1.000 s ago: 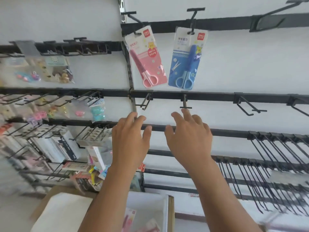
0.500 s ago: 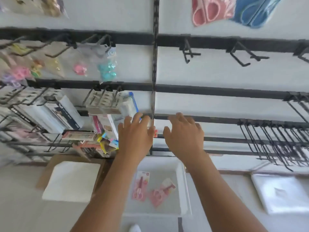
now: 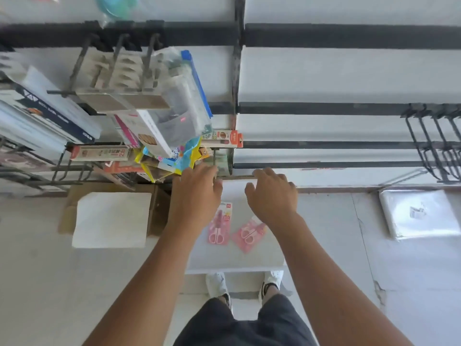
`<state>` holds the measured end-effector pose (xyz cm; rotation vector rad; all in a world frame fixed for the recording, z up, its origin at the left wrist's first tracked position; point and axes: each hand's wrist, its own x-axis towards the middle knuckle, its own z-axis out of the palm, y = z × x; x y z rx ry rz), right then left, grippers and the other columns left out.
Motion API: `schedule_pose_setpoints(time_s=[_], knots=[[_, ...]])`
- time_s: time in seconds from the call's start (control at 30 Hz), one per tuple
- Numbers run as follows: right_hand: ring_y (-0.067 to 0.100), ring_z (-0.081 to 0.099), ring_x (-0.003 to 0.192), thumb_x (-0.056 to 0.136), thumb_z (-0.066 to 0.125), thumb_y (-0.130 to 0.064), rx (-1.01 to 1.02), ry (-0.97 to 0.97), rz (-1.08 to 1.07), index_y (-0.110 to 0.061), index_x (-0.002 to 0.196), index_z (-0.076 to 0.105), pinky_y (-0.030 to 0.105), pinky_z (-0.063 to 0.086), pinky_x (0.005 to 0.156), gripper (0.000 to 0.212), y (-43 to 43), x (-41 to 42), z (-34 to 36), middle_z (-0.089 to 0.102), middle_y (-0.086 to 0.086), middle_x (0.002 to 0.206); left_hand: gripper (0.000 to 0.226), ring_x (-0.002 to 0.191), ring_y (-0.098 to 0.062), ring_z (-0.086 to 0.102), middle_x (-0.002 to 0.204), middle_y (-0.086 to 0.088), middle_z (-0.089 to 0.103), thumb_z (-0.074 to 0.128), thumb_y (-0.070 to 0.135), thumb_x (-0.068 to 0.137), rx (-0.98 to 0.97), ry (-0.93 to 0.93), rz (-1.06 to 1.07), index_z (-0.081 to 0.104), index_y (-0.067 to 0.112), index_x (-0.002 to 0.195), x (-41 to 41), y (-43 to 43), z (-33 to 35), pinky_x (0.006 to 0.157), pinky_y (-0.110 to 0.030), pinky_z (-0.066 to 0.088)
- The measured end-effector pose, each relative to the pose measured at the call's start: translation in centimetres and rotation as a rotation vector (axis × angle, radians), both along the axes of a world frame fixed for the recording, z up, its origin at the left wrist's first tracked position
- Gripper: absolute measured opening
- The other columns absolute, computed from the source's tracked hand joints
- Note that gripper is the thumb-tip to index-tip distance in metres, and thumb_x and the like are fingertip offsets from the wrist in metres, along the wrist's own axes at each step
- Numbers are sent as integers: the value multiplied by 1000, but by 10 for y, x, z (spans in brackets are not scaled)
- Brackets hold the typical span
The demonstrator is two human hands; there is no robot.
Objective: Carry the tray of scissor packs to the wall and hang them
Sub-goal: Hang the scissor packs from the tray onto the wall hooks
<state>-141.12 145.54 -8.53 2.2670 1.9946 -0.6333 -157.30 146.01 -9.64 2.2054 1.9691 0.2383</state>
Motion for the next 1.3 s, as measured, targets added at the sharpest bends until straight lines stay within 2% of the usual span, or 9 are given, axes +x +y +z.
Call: schedule_pose_setpoints(time_s=[0.2, 0.43, 0.53, 0.7, 0.87, 1.03, 1.1, 1.17, 1.3], knots=[[27, 56, 119, 102, 39, -32, -150, 65, -56, -19, 137, 55, 39, 43, 93, 41, -20, 15, -71, 60, 1, 136, 35, 113, -34, 63, 130, -7, 68, 51, 31, 98, -257, -52, 154, 67, 15, 126, 9, -11, -79, 88, -42, 49], [27, 54, 125, 99, 40, -33, -315, 115, -128, -23, 140, 53, 39, 43, 95, 45, -44, 26, -146, 57, 0, 142, 46, 106, -33, 64, 123, -10, 65, 43, 49, 99, -591, -67, 332, 53, 16, 130, 24, -19, -185, 86, -42, 53], [28, 54, 123, 98, 39, -34, -358, 112, -150, -21, 134, 55, 39, 44, 92, 42, -50, 26, -169, 58, 3, 139, 57, 109, -37, 61, 125, -14, 59, 53, 52, 93, -708, -114, 412, 41, 16, 136, 33, -28, -219, 90, -45, 51], [33, 56, 120, 100, 40, -28, -374, 121, -226, -15, 137, 52, 39, 46, 88, 41, -56, 24, -192, 52, 9, 145, 77, 106, -39, 59, 127, -21, 52, 70, 36, 84, -666, -93, 464, 28, 17, 146, 39, -37, -249, 88, -46, 51], [35, 55, 124, 100, 42, -31, -355, 154, -402, -3, 155, 24, 40, 46, 95, 64, -59, 18, -206, 50, 14, 145, 97, 112, -42, 56, 128, -25, 49, 79, 29, 78, -696, -206, 623, 16, 20, 152, 32, -31, -261, 96, -47, 40], [35, 57, 119, 95, 52, -36, -391, 268, -590, -5, 148, 30, 43, 49, 94, 65, -61, 14, -216, 54, 14, 134, 73, 114, -41, 58, 125, -18, 56, 86, 27, 65, -727, -310, 756, 49, 13, 127, 26, -24, -265, 96, -45, 47], [36, 56, 119, 91, 61, -39, -414, 334, -688, -4, 143, 32, 44, 50, 93, 69, -61, 12, -224, 53, 14, 132, 59, 97, -35, 65, 118, -14, 62, 84, 21, 65, -698, -471, 801, 58, 10, 117, 24, -21, -261, 70, -34, 58], [37, 53, 122, 84, 70, -44, -432, 384, -791, -2, 141, 31, 46, 50, 97, 81, -61, 9, -236, 48, 16, 135, 42, 82, -30, 64, 109, -11, 65, 78, 11, 72, -657, -656, 809, 57, 8, 109, 22, -19, -253, 47, -25, 47], [35, 38, 131, 73, 72, -54, -474, 377, -935, 1, 146, 23, 43, 43, 101, 104, -53, -7, -253, 35, 16, 140, 34, 79, -27, 68, 101, -10, 72, 73, 6, 74, -645, -832, 778, 62, 12, 105, 15, -20, -237, 56, -28, 49]])
